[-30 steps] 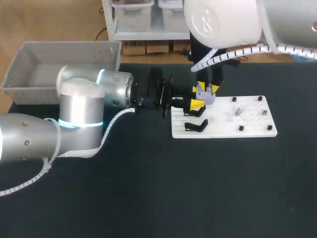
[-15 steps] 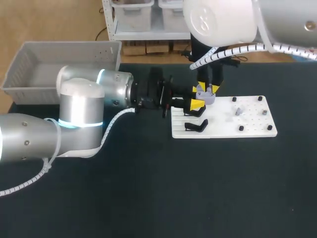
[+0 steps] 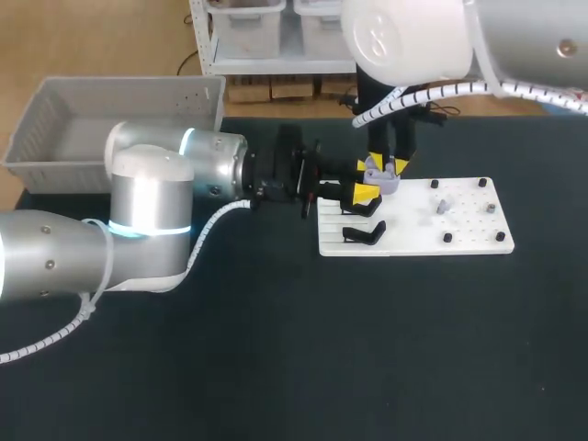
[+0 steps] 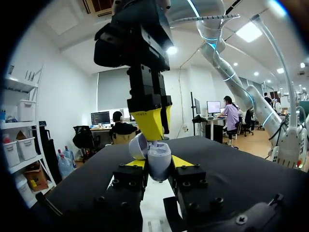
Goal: Pick up each earbud case from the left stands, insert the matching earbuds, close the lid, and place the case in the box.
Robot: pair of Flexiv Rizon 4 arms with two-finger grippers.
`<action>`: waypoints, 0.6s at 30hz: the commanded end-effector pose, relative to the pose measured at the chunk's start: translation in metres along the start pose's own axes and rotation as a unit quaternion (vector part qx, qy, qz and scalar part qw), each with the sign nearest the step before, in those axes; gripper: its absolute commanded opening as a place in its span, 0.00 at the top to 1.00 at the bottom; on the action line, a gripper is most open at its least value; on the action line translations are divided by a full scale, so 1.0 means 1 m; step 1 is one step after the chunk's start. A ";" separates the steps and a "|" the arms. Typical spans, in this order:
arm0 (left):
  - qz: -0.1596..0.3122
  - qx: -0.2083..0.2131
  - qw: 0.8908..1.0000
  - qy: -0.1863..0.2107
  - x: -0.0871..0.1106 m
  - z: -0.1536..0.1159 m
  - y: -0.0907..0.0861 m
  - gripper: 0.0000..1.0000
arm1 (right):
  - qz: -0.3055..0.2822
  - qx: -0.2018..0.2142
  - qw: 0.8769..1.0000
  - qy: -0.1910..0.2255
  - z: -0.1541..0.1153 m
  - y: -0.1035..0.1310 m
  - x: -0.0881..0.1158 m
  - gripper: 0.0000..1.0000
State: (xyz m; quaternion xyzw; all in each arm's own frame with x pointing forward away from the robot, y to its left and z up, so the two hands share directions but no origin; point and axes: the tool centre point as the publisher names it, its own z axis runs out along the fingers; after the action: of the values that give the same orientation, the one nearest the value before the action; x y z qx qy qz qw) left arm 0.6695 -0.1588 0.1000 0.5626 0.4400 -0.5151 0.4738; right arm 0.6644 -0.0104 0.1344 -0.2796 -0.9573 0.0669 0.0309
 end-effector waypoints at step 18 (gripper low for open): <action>-0.004 -0.006 1.000 0.002 0.001 -0.010 -0.003 1.00 | -0.100 -0.143 0.982 -0.076 -0.020 -0.060 0.023 0.15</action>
State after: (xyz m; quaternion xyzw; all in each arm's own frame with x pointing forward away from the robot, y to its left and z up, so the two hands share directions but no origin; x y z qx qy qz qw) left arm 0.6713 -0.1545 0.0977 0.5603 0.4446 -0.5150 0.4724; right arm 0.6467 -0.0182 0.1644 -0.1795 -0.9835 0.0196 0.0081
